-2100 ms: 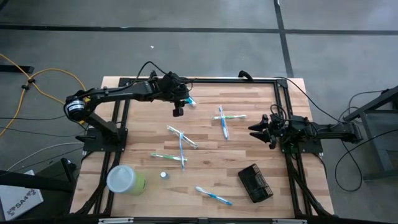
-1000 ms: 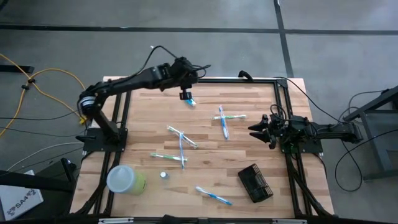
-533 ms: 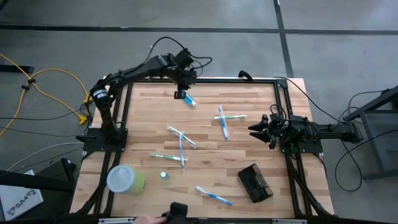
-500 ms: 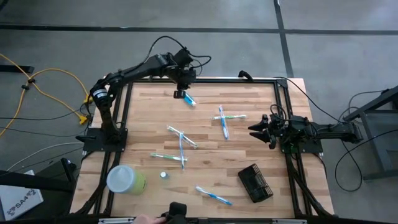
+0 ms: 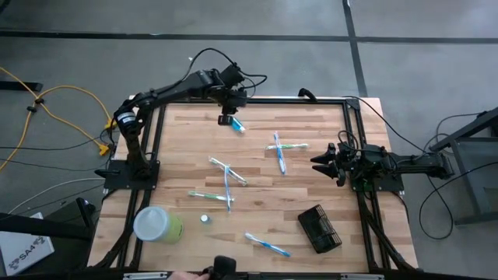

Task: Pick & Place toothbrushing station
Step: Put the top blue mouthwash into the middle section of the of the black wire organizer

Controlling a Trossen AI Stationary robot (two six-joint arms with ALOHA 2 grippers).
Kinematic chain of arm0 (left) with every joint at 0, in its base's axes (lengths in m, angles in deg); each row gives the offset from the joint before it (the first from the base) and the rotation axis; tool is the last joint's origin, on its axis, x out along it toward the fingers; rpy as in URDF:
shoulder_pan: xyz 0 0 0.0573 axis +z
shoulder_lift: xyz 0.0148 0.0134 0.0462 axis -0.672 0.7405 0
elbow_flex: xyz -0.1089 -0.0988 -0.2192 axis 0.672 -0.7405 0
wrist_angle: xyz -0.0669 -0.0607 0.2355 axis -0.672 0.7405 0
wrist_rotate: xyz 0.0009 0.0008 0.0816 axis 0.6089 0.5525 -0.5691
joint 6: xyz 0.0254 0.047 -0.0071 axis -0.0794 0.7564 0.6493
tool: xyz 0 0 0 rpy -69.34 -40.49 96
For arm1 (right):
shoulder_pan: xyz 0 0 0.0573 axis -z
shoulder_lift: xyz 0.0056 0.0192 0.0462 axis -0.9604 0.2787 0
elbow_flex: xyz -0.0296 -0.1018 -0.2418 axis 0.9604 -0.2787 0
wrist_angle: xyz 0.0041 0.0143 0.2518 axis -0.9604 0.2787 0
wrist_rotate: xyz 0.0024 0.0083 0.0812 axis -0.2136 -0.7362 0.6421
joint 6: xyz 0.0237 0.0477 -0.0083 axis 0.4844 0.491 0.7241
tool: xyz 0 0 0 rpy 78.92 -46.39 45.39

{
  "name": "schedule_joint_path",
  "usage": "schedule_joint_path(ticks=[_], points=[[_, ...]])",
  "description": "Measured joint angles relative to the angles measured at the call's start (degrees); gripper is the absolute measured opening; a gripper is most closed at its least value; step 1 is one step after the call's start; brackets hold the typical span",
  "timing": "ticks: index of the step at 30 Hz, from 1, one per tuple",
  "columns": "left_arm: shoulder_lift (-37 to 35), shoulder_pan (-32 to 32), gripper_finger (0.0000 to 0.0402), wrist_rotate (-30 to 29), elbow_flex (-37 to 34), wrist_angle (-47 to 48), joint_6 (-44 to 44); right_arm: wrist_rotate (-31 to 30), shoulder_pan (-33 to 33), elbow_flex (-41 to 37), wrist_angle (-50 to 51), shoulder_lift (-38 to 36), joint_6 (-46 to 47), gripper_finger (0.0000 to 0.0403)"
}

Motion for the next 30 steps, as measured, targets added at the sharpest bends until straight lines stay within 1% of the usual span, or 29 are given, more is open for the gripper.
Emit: schedule_joint_path(ticks=[2,5,9,11,19,25,30], points=[[0.00,-0.40,0.0083,0.07,0.00,0.11,0.32,0.00,0.01,0.01,0.00,0.01,0.01,0.0174],[-0.09,-0.36,0.0083,2.18,0.00,0.35,2.99,0.00,0.00,0.01,-0.02,0.00,0.00,0.0174],[-0.09,1.39,0.0083,8.74,0.00,0.51,7.57,0.02,0.01,0.00,-0.03,-0.01,0.00,0.0174],[-0.09,2.44,0.0083,10.98,0.00,0.59,9.49,0.00,0.00,0.00,-0.03,0.01,-0.01,0.0174],[1.27,6.69,0.0083,9.80,-0.02,2.22,12.01,0.00,0.00,0.00,-0.04,-0.01,-0.01,0.0174],[4.21,4.70,0.0083,6.93,-0.04,2.86,11.86,0.00,0.00,0.01,-0.07,0.00,0.00,0.0174],[6.85,3.18,0.0083,6.37,-0.07,2.82,13.95,0.01,0.00,-0.01,-0.08,0.00,0.00,0.0174]])
